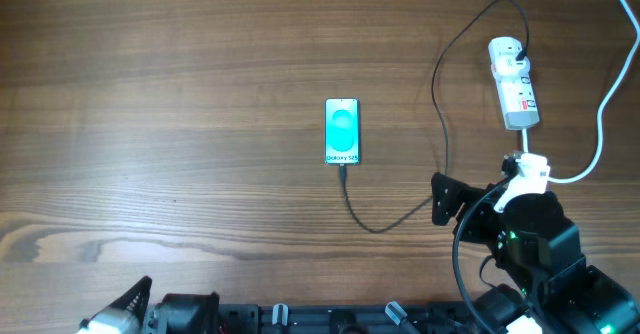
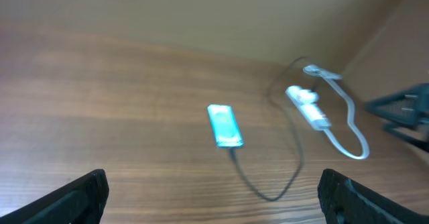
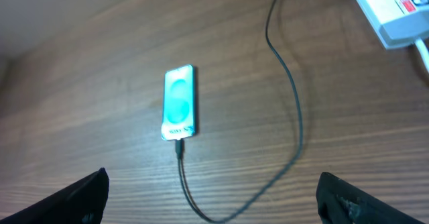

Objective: Plug charger to phone and switch on socket

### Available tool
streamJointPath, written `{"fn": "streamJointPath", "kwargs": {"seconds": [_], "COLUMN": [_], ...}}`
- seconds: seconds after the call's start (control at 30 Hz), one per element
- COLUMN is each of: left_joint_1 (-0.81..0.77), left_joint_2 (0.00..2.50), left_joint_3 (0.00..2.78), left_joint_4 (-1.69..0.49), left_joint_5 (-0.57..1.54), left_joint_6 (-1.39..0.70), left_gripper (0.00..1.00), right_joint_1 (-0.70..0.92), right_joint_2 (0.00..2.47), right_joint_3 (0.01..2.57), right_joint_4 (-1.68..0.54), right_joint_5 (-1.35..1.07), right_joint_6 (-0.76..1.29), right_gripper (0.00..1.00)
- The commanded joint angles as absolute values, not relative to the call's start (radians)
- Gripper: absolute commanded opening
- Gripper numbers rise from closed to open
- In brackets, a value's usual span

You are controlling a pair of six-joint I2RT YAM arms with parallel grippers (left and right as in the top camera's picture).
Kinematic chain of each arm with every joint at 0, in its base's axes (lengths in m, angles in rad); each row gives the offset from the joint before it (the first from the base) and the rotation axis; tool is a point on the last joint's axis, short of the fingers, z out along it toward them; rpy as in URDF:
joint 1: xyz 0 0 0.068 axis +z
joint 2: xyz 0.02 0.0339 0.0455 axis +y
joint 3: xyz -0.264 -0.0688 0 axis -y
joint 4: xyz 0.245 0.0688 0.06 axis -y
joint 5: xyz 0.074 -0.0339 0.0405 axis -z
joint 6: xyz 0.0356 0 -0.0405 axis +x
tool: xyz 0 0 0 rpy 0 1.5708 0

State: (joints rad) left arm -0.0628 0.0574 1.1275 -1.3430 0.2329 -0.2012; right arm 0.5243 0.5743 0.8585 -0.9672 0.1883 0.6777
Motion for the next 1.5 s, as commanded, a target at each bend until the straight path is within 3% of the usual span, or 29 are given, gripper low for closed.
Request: {"fn": "streamJointPath", "kwargs": {"seconds": [0.0,0.2,0.4,0.6,0.77,1.13,1.47], "left_joint_1": [0.037,0.178,0.183,0.186,0.186,0.111,-0.041], "left_joint_2": [0.033,0.004,0.004,0.004,0.005,0.008,0.008], "left_joint_3": [1.104,1.188,1.221,1.073,0.806,0.294,0.211], "left_joint_4": [-1.344,-1.409,-1.385,-1.145,-0.884,-0.395,-0.321], "left_joint_5": [0.269,0.426,0.438,0.437,0.437,0.369,0.233], "left_joint_6": [-0.216,-0.074,-0.064,-0.068,-0.174,-0.176,-0.025], "left_gripper": [1.00,1.00,1.00,1.00,1.00,1.00,1.00], "right_joint_1": [0.522,0.522,0.522,0.522,0.522,0.522,0.522], "right_joint_2": [0.574,0.574,0.574,0.574,0.574,0.574,0.574], "right_joint_3": [0.868,0.868,0.868,0.868,0.868,0.868,0.868], "right_joint_4": [-1.000,-1.050,-1.059,-1.029,-1.016,-1.017,-1.016], "right_joint_5": [0.202,0.202,0.202,0.203,0.203,0.202,0.193], "right_joint_6": [0.691,0.691,0.693,0.741,0.744,0.794,0.849], "right_gripper": [1.00,0.99,0.99,0.99,0.99,1.00,1.00]}}
